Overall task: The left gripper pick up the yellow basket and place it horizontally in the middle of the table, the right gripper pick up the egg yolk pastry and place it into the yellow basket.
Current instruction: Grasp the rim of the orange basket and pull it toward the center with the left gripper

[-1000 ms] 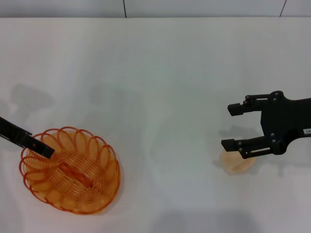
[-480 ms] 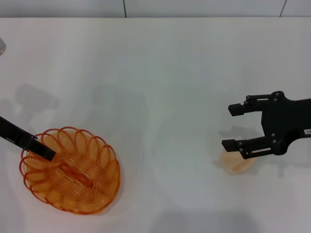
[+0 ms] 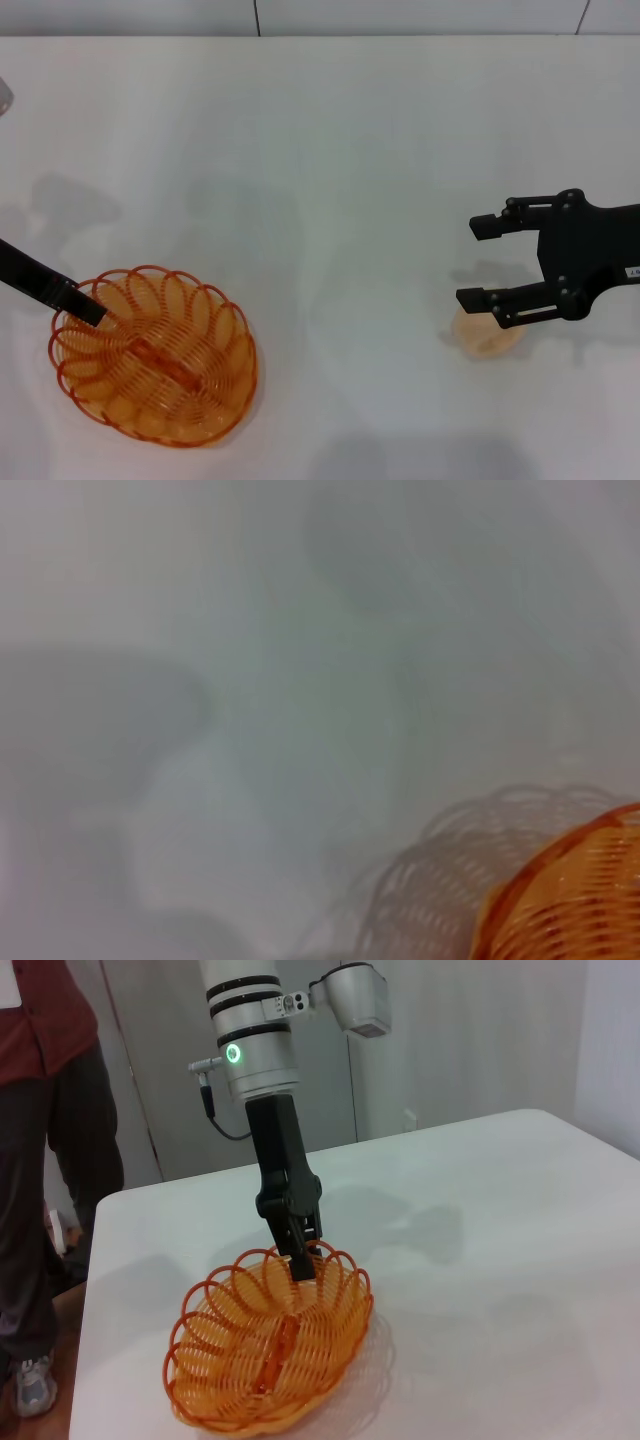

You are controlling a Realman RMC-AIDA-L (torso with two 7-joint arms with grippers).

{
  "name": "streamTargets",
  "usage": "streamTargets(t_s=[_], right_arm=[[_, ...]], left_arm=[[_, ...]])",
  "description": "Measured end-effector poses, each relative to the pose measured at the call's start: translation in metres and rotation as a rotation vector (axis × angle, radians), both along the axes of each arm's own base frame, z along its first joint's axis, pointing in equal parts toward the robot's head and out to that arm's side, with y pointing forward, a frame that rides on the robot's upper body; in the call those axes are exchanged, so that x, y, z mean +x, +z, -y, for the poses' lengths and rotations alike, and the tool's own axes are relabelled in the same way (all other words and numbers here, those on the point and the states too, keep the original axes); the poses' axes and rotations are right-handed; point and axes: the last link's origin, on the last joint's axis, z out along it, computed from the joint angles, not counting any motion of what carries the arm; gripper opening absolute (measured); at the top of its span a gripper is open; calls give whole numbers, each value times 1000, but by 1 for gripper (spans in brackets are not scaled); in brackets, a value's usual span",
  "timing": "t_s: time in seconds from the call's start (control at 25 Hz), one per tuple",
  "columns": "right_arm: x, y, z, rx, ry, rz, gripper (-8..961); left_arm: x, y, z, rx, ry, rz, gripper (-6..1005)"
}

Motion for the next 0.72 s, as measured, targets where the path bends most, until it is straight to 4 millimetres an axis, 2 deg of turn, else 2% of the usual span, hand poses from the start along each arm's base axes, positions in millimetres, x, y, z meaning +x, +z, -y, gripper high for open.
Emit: streamTargets(t_s=[0.2,0.52,0.72], right_arm=[[0,0,0,1,1,0,801],[-1,0,0,1,3,0,800],[-1,1,0,2,2,0,797]], left_arm=[[-3,-1,1,-8,9,-17,254],[-2,-1,0,-9,0,-18,196],[-1,0,-2,-4,-6,-19,116]])
